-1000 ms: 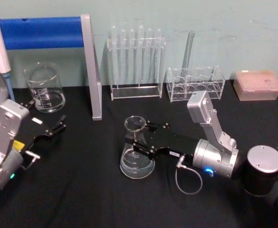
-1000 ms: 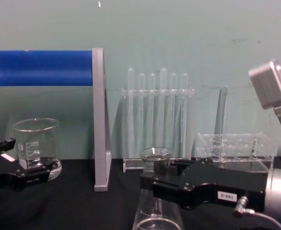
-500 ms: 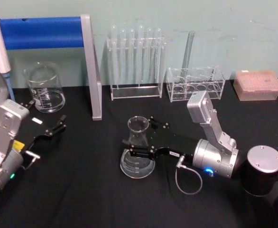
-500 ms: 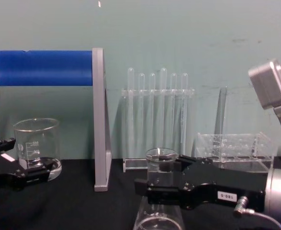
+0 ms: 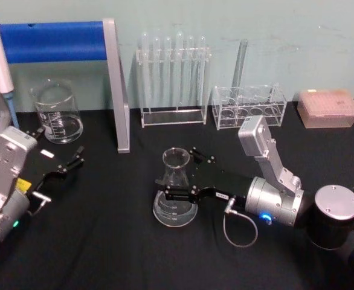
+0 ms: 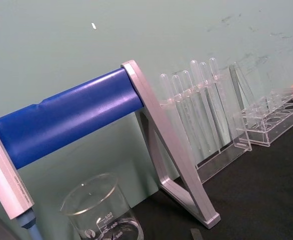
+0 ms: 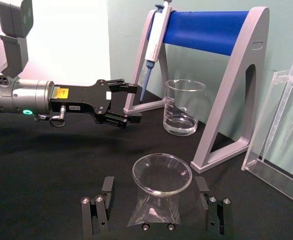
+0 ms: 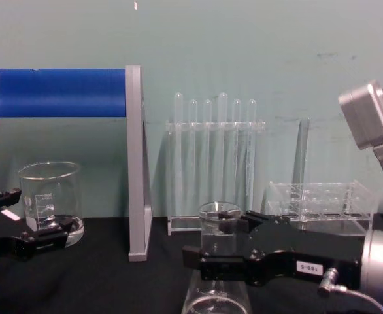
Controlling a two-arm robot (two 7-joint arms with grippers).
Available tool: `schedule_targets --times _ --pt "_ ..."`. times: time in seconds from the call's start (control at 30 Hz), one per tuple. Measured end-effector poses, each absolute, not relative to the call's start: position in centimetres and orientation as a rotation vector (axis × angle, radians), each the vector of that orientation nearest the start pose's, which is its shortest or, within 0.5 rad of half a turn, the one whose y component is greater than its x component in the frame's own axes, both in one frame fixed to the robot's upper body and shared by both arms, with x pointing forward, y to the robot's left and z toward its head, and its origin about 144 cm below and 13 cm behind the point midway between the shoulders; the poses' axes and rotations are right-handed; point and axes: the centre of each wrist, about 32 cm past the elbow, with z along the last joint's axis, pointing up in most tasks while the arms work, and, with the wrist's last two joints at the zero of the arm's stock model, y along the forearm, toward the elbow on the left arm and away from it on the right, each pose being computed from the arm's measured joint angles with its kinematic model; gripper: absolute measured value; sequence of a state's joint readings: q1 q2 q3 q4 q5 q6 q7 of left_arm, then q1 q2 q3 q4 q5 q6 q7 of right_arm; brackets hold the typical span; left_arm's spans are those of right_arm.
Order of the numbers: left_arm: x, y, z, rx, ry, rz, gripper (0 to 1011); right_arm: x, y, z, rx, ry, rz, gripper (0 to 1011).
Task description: Grasp the erlenmeyer flask with one hand, shake it three times, then place it back.
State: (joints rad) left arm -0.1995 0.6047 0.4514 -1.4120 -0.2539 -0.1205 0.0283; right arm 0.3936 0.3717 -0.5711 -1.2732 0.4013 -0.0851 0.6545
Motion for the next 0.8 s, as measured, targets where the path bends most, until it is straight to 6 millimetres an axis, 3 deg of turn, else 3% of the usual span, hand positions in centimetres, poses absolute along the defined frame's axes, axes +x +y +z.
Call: schedule_targets --times 0.47,0.8 --pt "48.9 31.0 114.0 0.304 -0.285 1.248 1001 53.2 -21.7 115.1 -0.132 -0.051 -0.518 1003" --pt "48.9 31.0 114.0 0.304 -0.285 1.248 1001 52.1 -23.1 115.1 -0.162 -0.045 -0.547 1002"
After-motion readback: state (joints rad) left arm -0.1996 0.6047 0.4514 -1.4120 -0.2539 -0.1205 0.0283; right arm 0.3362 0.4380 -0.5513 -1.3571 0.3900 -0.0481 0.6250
